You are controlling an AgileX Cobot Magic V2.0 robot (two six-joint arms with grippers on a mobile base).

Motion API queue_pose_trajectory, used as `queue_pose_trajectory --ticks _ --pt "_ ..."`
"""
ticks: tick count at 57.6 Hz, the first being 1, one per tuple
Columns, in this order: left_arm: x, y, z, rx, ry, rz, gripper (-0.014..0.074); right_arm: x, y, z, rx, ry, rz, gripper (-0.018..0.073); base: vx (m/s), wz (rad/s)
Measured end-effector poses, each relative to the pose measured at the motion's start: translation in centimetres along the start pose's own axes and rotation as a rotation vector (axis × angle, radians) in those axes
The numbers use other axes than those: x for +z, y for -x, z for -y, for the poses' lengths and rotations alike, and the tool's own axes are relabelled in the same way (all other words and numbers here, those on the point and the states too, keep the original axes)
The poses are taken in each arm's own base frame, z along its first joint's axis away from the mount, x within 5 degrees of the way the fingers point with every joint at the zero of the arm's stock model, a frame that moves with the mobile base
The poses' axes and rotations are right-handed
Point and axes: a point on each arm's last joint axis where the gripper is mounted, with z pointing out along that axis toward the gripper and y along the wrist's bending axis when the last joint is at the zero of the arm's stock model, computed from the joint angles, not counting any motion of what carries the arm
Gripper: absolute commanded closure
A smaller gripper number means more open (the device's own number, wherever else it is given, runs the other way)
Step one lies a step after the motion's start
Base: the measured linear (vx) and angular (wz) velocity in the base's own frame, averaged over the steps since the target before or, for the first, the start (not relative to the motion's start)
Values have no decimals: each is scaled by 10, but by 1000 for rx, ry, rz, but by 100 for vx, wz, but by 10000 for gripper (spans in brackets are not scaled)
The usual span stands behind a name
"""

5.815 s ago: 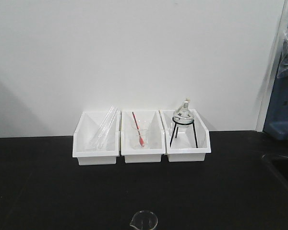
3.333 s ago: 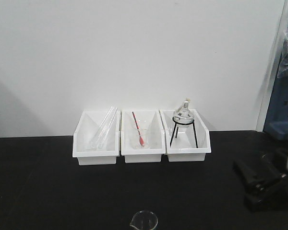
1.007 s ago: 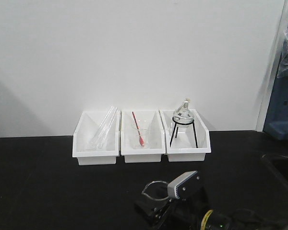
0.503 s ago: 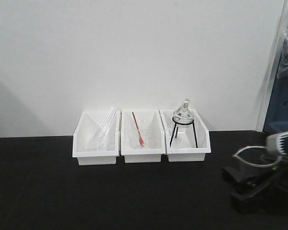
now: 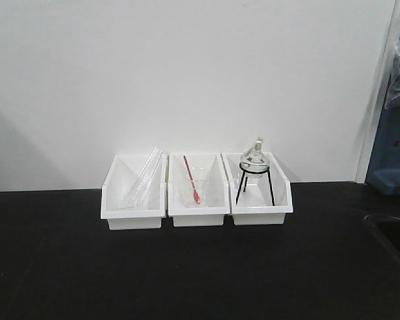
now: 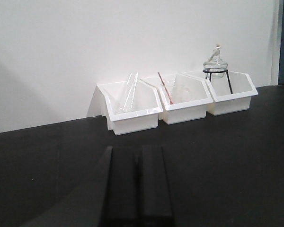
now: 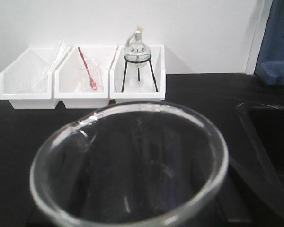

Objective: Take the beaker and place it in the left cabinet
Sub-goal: 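Close the right gripper on the beaker and lift it off the bench, then drive the base away from the bench holding the beaker in the right gripper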

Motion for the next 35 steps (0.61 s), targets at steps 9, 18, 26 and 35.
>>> queue_pose_trajectory --ticks 9,18,26,35 --pt "0 0 0 0 0 0 596 -4 0 1 4 0 13 565 0 0" --pt "0 0 0 0 0 0 596 -4 0 1 4 0 13 565 -1 3" --pt "0 0 0 0 0 0 596 -4 0 1 4 0 13 565 -2 8" --pt "0 0 0 0 0 0 596 -4 0 1 4 0 12 565 -3 14"
